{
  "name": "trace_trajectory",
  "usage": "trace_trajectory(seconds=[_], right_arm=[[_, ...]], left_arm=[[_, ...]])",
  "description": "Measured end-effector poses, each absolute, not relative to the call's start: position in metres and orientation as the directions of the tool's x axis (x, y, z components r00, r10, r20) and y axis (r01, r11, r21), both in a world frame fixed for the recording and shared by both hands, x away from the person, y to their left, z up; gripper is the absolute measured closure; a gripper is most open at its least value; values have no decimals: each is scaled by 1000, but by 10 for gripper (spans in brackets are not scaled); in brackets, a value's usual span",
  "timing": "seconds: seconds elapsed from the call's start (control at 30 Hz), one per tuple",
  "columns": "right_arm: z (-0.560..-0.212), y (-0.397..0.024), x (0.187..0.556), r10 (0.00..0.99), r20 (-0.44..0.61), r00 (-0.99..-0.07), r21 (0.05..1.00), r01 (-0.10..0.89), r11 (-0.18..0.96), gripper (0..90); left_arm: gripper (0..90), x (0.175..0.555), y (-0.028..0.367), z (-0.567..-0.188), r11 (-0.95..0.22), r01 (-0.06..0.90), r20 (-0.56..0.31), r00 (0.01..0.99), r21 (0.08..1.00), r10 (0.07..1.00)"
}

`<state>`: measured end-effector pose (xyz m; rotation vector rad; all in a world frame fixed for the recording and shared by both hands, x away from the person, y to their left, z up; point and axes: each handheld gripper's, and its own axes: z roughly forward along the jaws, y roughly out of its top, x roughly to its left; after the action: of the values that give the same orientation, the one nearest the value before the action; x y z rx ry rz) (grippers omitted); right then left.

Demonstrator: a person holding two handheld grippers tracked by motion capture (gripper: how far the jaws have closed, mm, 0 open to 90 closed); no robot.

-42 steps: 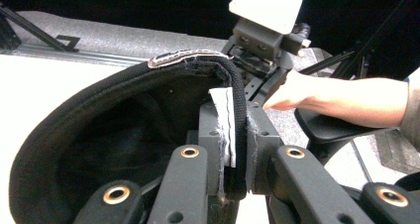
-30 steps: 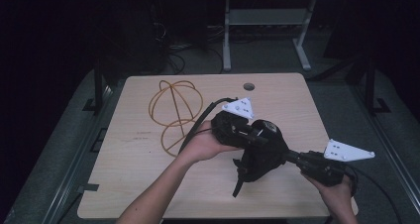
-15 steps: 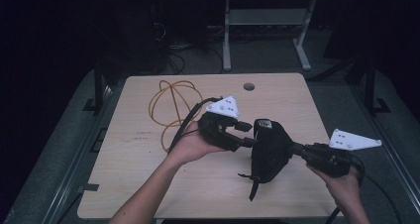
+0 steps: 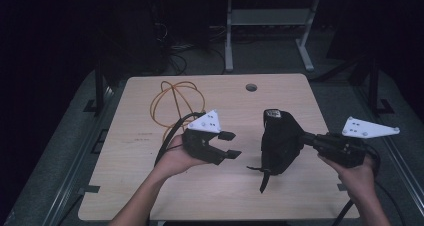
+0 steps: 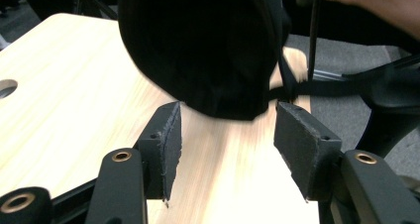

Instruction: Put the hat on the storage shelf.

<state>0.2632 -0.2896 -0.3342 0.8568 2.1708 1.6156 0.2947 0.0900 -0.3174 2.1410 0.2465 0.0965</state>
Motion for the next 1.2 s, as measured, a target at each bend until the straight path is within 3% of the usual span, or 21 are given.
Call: trace_trajectory(seconds=[0.87, 1.2], right_arm=[[-285, -283, 291, 619, 77, -782, 934, 273, 229, 873], [-269, -269, 300, 606, 62, -793, 933, 261, 247, 873]], left_arm=[[336, 271, 117, -373, -628, 144, 39, 963, 765, 268], [291, 271, 118, -393, -632, 175, 7, 961, 755, 275]])
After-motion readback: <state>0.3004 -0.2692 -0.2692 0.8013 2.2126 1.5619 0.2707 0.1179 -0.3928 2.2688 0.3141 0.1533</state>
